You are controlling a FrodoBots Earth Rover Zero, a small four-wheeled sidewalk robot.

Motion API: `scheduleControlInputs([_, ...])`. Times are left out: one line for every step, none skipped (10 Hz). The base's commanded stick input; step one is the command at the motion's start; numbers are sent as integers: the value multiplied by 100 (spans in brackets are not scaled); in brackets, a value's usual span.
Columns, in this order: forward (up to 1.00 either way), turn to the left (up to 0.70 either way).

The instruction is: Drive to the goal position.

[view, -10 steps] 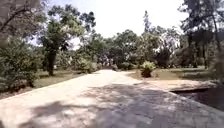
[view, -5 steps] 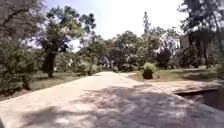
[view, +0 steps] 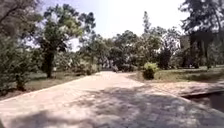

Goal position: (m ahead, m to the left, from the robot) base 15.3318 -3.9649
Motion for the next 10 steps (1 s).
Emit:
scheduleControlInputs([50, 0])
scheduleControlInputs([50, 0])
scheduleControlInputs([50, 0])
scheduleControlInputs([50, 0])
scheduleControlInputs([50, 0])
scheduleControlInputs([50, 0])
scheduleControlInputs([50, 0])
scheduleControlInputs([50, 0])
scheduleControlInputs([50, 0])
scheduleControlInputs([50, 0])
